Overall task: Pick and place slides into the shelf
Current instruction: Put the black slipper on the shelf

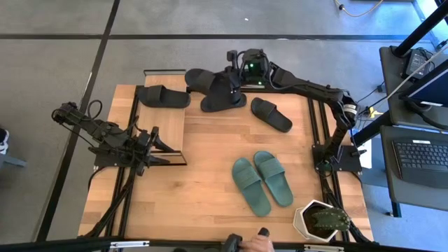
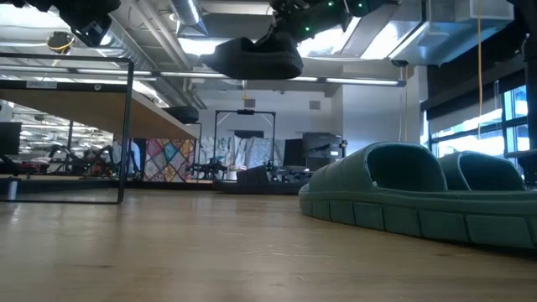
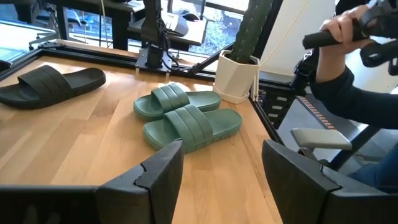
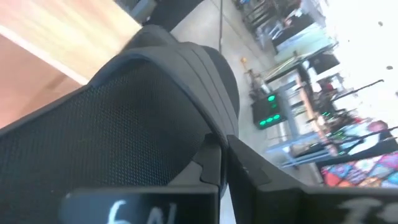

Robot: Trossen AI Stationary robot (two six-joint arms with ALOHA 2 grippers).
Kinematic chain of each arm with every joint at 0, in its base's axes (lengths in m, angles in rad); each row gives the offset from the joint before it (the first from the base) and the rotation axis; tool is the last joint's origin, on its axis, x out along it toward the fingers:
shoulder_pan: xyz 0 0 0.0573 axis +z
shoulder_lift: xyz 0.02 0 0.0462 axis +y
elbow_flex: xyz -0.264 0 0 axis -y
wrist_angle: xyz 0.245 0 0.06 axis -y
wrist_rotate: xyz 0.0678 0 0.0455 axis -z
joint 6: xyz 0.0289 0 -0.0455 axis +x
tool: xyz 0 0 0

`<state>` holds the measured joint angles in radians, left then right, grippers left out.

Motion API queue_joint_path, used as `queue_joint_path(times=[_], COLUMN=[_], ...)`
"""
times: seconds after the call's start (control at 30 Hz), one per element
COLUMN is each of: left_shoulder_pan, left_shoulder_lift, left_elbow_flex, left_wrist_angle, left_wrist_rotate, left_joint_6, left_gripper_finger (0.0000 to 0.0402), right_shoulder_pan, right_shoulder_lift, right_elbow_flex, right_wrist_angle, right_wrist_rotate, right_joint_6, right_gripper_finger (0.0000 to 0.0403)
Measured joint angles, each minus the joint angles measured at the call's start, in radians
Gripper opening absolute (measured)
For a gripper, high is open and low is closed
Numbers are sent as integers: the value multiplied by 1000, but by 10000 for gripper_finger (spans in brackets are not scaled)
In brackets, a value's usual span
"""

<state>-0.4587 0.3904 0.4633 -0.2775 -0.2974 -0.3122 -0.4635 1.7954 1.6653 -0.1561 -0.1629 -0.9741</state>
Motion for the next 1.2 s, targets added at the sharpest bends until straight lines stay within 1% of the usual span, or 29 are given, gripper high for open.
queue_joint_path(times=[0.07,0.13,0.27,0.4,0.47,0.63,0.77,0.87,0.93,1.03,1.17,1.2], left_shoulder_pan=[0,0,0,0,0,0,0,0,0,0,14,21], left_shoulder_lift=[0,0,0,0,0,0,0,0,0,1,1,0], left_elbow_flex=[0,0,0,0,0,0,0,0,0,0,0,0], left_wrist_angle=[0,0,0,1,0,0,1,1,3,28,168,212], left_wrist_rotate=[0,0,0,0,0,-8,-11,-31,-60,-160,-343,-370], left_joint_6=[1,5,7,7,8,8,8,8,9,9,15,37], left_gripper_finger=[208,208,208,208,208,208,208,208,208,208,208,208], right_shoulder_pan=[-20,-43,-79,-93,-95,-95,-95,-95,-96,-97,-97,-97], right_shoulder_lift=[0,1,31,87,119,208,266,296,297,286,262,255], right_elbow_flex=[0,0,0,0,0,0,0,0,0,1,1,1], right_wrist_angle=[13,23,122,226,278,386,398,396,394,403,388,374], right_wrist_rotate=[-19,-75,-175,-238,-248,-253,-258,-257,-257,-257,-257,-257], right_joint_6=[-9,-43,-110,-181,-211,-209,-208,-213,-214,-214,-205,-206], right_gripper_finger=[12,12,12,12,12,12,12,12,12,12,15,13])
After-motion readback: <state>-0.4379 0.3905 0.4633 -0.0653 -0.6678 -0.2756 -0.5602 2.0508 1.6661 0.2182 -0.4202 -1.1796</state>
